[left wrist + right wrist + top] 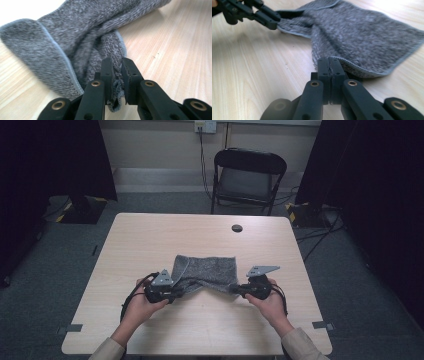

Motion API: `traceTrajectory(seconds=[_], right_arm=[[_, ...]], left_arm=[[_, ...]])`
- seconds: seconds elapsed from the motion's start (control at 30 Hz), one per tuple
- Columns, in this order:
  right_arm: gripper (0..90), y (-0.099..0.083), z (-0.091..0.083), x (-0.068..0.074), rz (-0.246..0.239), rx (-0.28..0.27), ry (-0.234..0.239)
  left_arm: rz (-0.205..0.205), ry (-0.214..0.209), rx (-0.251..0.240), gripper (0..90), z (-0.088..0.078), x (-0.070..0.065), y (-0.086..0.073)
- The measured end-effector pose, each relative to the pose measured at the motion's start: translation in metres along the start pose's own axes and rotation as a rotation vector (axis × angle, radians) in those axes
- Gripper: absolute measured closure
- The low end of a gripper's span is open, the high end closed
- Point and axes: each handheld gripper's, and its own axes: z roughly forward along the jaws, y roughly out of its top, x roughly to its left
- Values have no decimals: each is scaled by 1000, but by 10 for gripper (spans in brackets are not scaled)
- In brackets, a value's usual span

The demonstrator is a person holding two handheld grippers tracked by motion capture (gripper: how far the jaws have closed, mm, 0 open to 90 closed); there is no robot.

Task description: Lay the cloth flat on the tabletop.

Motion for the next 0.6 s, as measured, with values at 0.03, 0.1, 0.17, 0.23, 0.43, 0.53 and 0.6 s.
traceTrajectory(seconds=[0.03,0.1,0.17,0.23,0.43,0.53,0.6], right_arm=[[894,1,-4,-2,6,-1,-3],[893,1,-15,-9,34,-9,-3],[893,2,-21,-14,52,-10,-14],[893,3,-26,-20,63,-10,-30],[892,6,-27,-39,97,4,-79],[876,2,-18,-52,126,28,-118],[863,1,-16,-54,130,33,-119]], left_arm=[[-8,0,-10,803,-3,1,-1],[-10,6,-20,803,-12,4,-2],[-12,7,-21,803,-14,5,-2],[-12,15,-29,803,-19,8,-1],[-50,19,-44,805,-17,17,1],[-69,1,-33,805,-8,19,-3],[-65,-5,-24,805,-5,17,-5]])
